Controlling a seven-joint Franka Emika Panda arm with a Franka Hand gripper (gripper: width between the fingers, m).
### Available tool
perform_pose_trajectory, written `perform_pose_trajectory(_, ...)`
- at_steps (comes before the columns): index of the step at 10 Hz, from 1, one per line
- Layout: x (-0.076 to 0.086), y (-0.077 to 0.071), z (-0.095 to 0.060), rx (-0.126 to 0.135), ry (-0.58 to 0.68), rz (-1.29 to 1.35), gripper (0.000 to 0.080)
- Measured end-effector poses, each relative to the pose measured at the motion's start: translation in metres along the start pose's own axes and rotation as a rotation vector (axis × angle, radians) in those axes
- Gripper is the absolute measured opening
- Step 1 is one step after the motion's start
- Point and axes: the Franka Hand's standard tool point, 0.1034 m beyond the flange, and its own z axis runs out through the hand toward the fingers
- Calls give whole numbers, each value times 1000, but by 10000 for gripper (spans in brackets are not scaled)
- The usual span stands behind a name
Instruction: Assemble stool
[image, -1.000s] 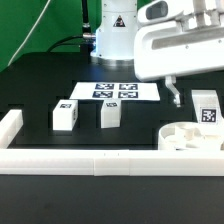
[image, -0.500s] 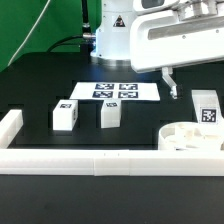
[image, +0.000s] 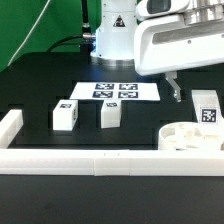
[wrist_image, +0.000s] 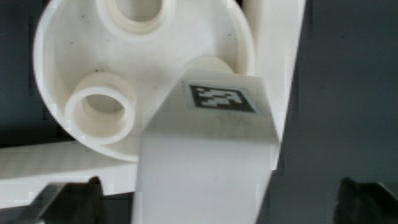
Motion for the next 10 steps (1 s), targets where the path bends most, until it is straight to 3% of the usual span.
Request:
perform_pose_trajectory(1,-5,2,0,8,-107,25,649)
perform_pose_trajectory(2,2,2,0,9,-91,10,649)
perform_pose_trajectory(4,0,1,1,4,-87,-26,649)
perform_pose_trajectory(6,2,-5,3,-26,-75,-268,649)
perform_pose_trajectory(10,1,-3,7,-24,-85,-617,649)
